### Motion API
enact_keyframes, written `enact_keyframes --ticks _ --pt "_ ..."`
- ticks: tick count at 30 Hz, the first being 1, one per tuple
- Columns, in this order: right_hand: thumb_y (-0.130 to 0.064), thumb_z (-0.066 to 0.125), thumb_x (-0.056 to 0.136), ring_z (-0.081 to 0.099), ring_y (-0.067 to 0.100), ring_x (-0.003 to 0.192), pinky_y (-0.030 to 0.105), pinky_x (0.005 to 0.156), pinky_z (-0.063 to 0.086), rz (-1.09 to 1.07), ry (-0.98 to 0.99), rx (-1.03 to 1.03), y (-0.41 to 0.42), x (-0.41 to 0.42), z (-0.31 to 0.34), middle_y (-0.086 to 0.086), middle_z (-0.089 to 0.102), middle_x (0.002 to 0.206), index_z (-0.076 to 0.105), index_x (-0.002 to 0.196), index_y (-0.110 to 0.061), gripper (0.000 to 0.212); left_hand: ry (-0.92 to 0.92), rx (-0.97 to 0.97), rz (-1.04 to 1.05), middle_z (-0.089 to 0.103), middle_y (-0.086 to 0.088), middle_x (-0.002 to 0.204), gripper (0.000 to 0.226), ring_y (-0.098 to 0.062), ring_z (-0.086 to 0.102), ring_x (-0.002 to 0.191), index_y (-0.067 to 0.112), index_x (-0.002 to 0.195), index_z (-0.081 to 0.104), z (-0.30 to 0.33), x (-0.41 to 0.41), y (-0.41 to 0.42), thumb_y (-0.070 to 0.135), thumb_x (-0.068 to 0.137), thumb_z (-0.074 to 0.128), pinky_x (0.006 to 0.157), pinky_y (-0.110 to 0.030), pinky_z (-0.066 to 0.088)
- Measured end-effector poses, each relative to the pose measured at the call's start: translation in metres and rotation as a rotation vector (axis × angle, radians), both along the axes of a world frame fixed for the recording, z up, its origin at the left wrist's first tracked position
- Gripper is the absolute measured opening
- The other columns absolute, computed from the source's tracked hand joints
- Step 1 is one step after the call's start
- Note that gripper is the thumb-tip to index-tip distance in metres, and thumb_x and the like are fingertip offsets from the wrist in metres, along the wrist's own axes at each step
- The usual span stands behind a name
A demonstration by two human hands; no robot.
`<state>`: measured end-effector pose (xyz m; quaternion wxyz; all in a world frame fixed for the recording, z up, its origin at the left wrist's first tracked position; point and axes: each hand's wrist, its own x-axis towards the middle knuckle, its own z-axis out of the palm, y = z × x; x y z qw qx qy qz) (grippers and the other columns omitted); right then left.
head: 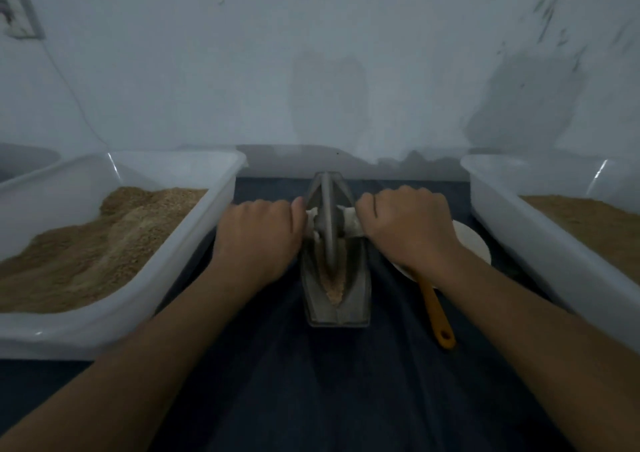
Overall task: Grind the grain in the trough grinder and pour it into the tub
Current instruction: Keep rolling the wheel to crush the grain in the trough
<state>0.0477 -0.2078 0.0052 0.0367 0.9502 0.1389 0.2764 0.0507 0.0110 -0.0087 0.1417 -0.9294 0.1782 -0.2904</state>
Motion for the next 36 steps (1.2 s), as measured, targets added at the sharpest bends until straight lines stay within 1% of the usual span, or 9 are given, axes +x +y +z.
enact_keyframes --ticks 2,6,9,11,14,20,25,31,36 --pt "-0.024 -0.028 0.091 0.042 0.023 0.060 0.036 0.056 0.038 0.006 -0.057 0.007 0.001 -0.021 -0.003 0.000 0.033 0.069 0.034 0.086 -0.016 0.062 0.009 -0.084 0.009 0.058 0.004 0.094 0.041 -0.024 0.058 0.080 0.026 0.105 0.050 -0.002 -0.020 0.004 0.039 0.104 0.011 0.067 -0.035 0.039" --pt "-0.029 -0.010 0.101 0.042 0.024 0.052 0.034 0.049 0.038 -0.031 -0.132 -0.044 -0.005 -0.026 -0.008 0.000 0.041 0.064 0.042 0.079 -0.017 0.057 -0.028 -0.093 0.035 0.054 0.008 0.092 0.054 -0.021 0.056 0.083 0.031 0.099 0.046 -0.002 -0.025 0.003 0.045 0.100 -0.006 0.068 -0.036 0.033" --pt "-0.016 0.001 0.089 0.044 0.021 0.054 0.033 0.051 0.044 -0.032 -0.042 -0.024 -0.002 -0.008 -0.003 0.002 0.043 0.064 0.052 0.084 -0.011 0.051 -0.061 -0.014 0.033 0.056 0.003 0.086 0.036 -0.024 0.056 0.073 0.023 0.098 0.047 -0.002 -0.003 -0.001 0.035 0.105 0.014 0.058 -0.032 0.035" --pt "-0.034 -0.002 0.084 0.044 0.022 0.063 0.034 0.058 0.039 -0.095 0.070 -0.029 -0.002 0.022 0.005 0.002 0.043 0.070 0.050 0.082 -0.017 0.055 -0.058 0.025 0.045 0.049 -0.001 0.077 0.017 -0.023 0.047 0.065 0.019 0.094 0.043 -0.001 0.021 -0.007 0.025 0.105 0.032 0.050 -0.030 0.024" --pt "-0.041 0.015 0.102 0.048 0.024 0.075 0.035 0.066 0.037 -0.155 0.300 0.012 -0.008 0.071 0.012 0.006 0.056 0.089 0.046 0.076 -0.020 0.045 -0.035 0.035 0.059 0.046 -0.003 0.072 0.016 -0.022 0.051 0.066 0.016 0.090 0.048 0.006 0.060 -0.011 0.018 0.104 0.040 0.053 -0.027 0.024" --pt "-0.014 0.041 0.102 0.050 0.022 0.083 0.034 0.074 0.036 0.025 0.473 -0.041 -0.015 0.115 0.020 0.006 0.060 0.104 0.053 0.098 -0.016 0.013 0.104 -0.122 0.065 0.067 -0.013 0.108 0.027 -0.037 0.066 0.097 0.027 0.088 0.053 0.022 0.098 -0.016 0.036 0.106 0.034 0.071 -0.040 0.039" --pt "-0.049 0.020 0.099 0.043 0.020 0.067 0.037 0.071 0.035 -0.189 0.297 0.124 -0.007 0.082 0.011 -0.003 0.046 0.076 0.043 0.072 -0.023 0.044 -0.017 -0.034 0.017 0.065 -0.009 0.089 0.016 -0.030 0.064 0.079 0.020 0.090 0.048 0.004 0.064 -0.010 0.023 0.103 0.040 0.055 -0.029 0.029" --pt "-0.008 0.032 0.095 0.041 0.020 0.050 0.032 0.050 0.042 0.003 -0.088 -0.049 0.000 -0.007 -0.005 0.003 0.033 0.060 0.032 0.079 -0.015 0.018 -0.111 -0.183 -0.025 0.052 0.002 0.077 0.027 -0.024 0.050 0.065 0.024 0.083 0.037 -0.010 -0.003 0.002 0.031 0.105 0.022 0.058 -0.036 0.032" --pt "-0.031 0.023 0.106 0.032 0.019 0.044 0.031 0.047 0.023 0.000 -0.347 0.052 -0.004 -0.029 -0.014 -0.003 0.037 0.054 0.040 0.066 -0.020 0.045 -0.099 -0.375 -0.081 0.048 0.004 0.075 0.038 -0.024 0.046 0.066 0.025 0.081 0.042 -0.012 -0.032 0.005 0.035 0.104 0.014 0.068 -0.044 0.040"
